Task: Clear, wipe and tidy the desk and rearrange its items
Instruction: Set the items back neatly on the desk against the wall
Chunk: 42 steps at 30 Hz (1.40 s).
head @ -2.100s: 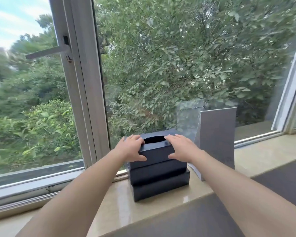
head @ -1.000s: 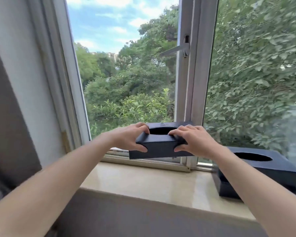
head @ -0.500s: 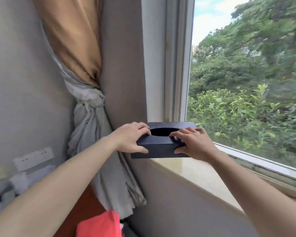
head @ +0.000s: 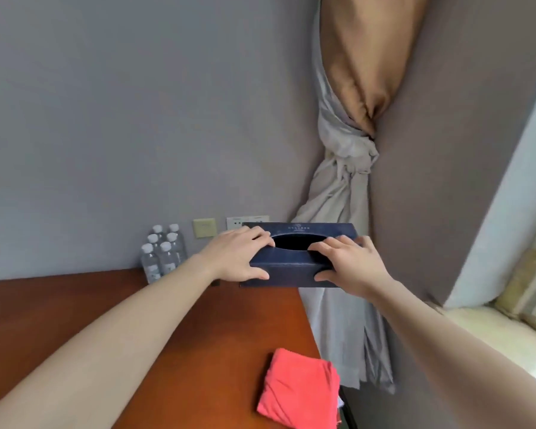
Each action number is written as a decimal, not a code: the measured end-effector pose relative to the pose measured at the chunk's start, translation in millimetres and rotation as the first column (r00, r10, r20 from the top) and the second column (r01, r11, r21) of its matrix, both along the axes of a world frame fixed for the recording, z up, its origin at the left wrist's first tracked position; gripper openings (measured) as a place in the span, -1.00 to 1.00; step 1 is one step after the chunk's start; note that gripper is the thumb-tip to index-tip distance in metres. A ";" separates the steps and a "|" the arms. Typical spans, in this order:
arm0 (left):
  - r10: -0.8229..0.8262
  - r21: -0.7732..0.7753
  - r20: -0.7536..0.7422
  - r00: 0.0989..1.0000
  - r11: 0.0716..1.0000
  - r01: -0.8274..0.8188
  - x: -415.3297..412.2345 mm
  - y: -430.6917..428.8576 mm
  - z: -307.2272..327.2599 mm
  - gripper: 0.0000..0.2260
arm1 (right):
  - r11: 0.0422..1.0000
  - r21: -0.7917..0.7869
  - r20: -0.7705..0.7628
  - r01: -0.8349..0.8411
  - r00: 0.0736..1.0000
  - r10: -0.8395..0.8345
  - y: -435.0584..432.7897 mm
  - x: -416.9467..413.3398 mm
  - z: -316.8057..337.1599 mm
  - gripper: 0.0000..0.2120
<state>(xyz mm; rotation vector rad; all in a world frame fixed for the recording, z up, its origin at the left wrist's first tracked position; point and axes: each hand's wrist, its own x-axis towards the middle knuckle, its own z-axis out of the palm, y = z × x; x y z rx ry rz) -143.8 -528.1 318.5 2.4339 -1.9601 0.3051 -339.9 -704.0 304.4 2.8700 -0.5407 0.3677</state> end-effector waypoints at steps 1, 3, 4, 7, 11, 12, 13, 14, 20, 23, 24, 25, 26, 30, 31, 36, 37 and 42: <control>0.043 0.011 0.001 0.999 0.999 -0.043 7.3 11.3 -1.7 -0.41 | 0.999 0.000 -0.003 -0.038 0.999 0.038 4.0 15.1 -2.8 -0.46; 0.123 0.027 0.008 0.992 0.992 -0.123 19.9 32.6 -4.8 -0.40 | 0.994 0.006 -0.012 -0.106 0.994 0.106 13.1 43.4 -8.6 -0.45; 0.162 0.034 0.005 0.987 0.986 -0.162 24.9 42.6 -7.2 -0.40 | 0.990 0.019 -0.018 -0.140 0.990 0.140 18.1 56.0 -11.6 -0.45; 0.264 0.052 -0.021 0.964 0.964 -0.262 34.5 71.6 -18.9 -0.39 | 0.970 0.038 -0.031 -0.242 0.969 0.243 31.4 88.1 -24.3 -0.45; 0.388 0.080 -0.034 0.921 0.920 -0.385 46.9 112.6 -35.0 -0.38 | 0.931 0.070 -0.060 -0.358 0.930 0.362 57.5 129.9 -40.3 -0.45; 0.416 0.085 -0.039 0.908 0.907 -0.412 51.1 123.7 -39.2 -0.38 | 0.918 0.083 -0.070 -0.387 0.917 0.393 65.7 140.7 -44.7 -0.45; 0.442 0.090 -0.045 0.896 0.895 -0.437 55.5 134.8 -43.6 -0.38 | 0.906 0.092 -0.079 -0.414 0.904 0.421 74.1 151.3 -48.8 -0.45; 0.466 0.096 -0.054 0.883 0.883 -0.460 60.3 146.3 -48.6 -0.37 | 0.893 0.099 -0.084 -0.439 0.891 0.447 82.6 161.9 -52.6 -0.45; 0.565 0.134 -0.084 0.821 0.823 -0.552 101.9 209.0 -81.9 -0.39 | 0.835 0.131 -0.112 -0.534 0.829 0.548 137.2 226.5 -80.6 -0.45; 0.579 0.152 -0.069 0.813 0.811 -0.565 136.7 235.2 -94.5 -0.40 | 0.824 0.151 -0.104 -0.546 0.820 0.562 163.8 262.9 -95.7 -0.45; 0.578 0.159 -0.065 0.813 0.811 -0.563 150.3 244.1 -99.4 -0.40 | 0.825 0.158 -0.104 -0.542 0.822 0.560 173.3 275.2 -100.7 -0.46; 0.577 0.164 -0.063 0.815 0.811 -0.561 165.1 253.0 -104.3 -0.40 | 0.828 0.166 -0.103 -0.536 0.825 0.555 183.2 288.0 -106.2 -0.46; 0.572 0.166 -0.060 0.818 0.814 -0.557 180.9 261.6 -108.5 -0.41 | 0.830 0.173 -0.100 -0.530 0.829 0.550 192.7 301.6 -111.9 -0.47; 0.558 0.194 -0.059 0.828 0.820 -0.538 242.5 293.1 -123.3 -0.41 | 0.840 0.210 -0.105 -0.500 0.843 0.527 227.9 358.1 -129.0 -0.48; 0.554 0.208 -0.065 0.830 0.821 -0.532 257.8 301.5 -126.1 -0.41 | 0.843 0.220 -0.116 -0.491 0.845 0.522 237.4 372.2 -131.3 -0.48; 0.523 0.206 -0.042 0.851 0.839 -0.504 331.7 332.0 -135.8 -0.40 | 0.859 0.248 -0.139 -0.448 0.861 0.489 274.2 438.9 -144.2 -0.48; 0.517 0.204 -0.039 0.855 0.842 -0.499 344.8 336.1 -138.4 -0.40 | 0.863 0.247 -0.145 -0.441 0.864 0.483 279.1 451.5 -146.3 -0.48; 0.495 0.187 0.019 0.869 0.852 -0.489 409.7 337.8 -160.1 -0.41 | 0.876 0.252 -0.175 -0.411 0.871 0.459 288.5 510.2 -158.7 -0.49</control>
